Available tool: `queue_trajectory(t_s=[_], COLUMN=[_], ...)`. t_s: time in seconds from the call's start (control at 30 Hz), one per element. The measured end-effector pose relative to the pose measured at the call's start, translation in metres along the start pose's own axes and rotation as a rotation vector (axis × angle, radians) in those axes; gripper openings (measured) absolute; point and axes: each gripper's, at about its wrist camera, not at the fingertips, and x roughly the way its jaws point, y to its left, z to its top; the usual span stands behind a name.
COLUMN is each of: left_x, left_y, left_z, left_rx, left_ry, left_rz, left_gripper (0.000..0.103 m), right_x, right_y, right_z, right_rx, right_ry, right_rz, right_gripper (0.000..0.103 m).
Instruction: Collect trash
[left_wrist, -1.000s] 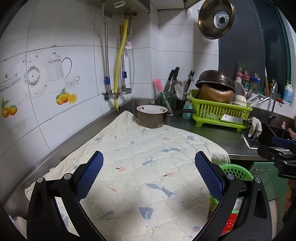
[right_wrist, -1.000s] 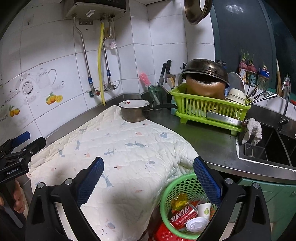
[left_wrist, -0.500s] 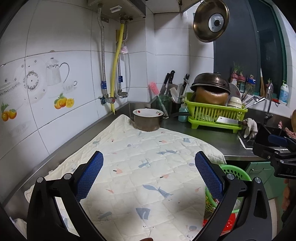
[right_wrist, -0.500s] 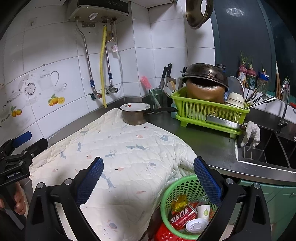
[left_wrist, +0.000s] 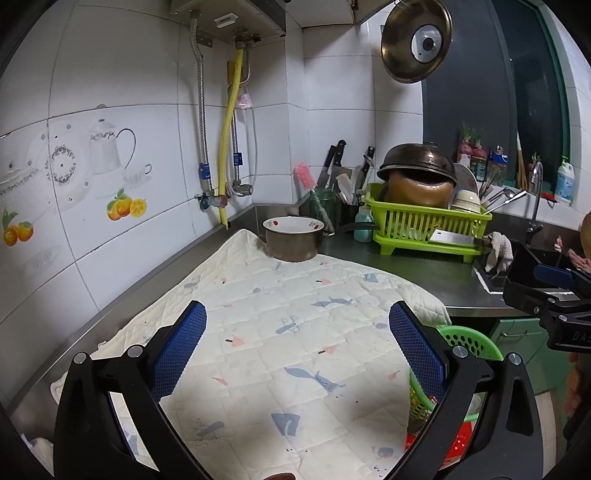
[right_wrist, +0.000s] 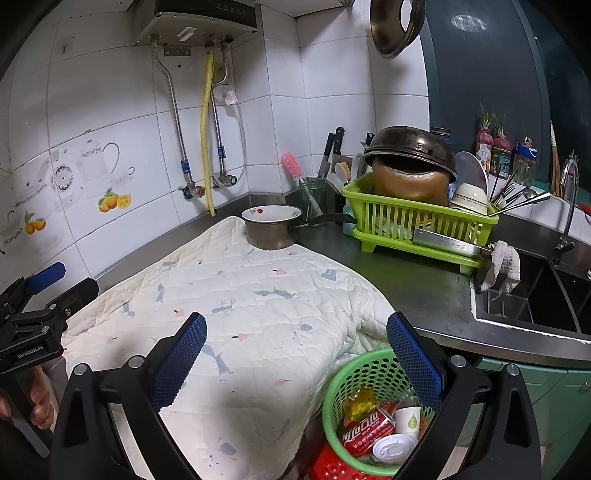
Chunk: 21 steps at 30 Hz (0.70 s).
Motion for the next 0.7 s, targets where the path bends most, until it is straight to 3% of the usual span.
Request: queue_trajectory(t_s=[0.7], left_x=[0.0017], left_y=[0.0004], left_z=[0.0002], left_rx=[0.001], left_ry=[0.003], left_rz=[0.000], left_gripper=[0.098], right_x=[0.0021], right_y=[0.0036], right_z=[0.0009], right_rx=[0.009], right_ry=[0.003], right_rz=[0.002], right_gripper=[0.095])
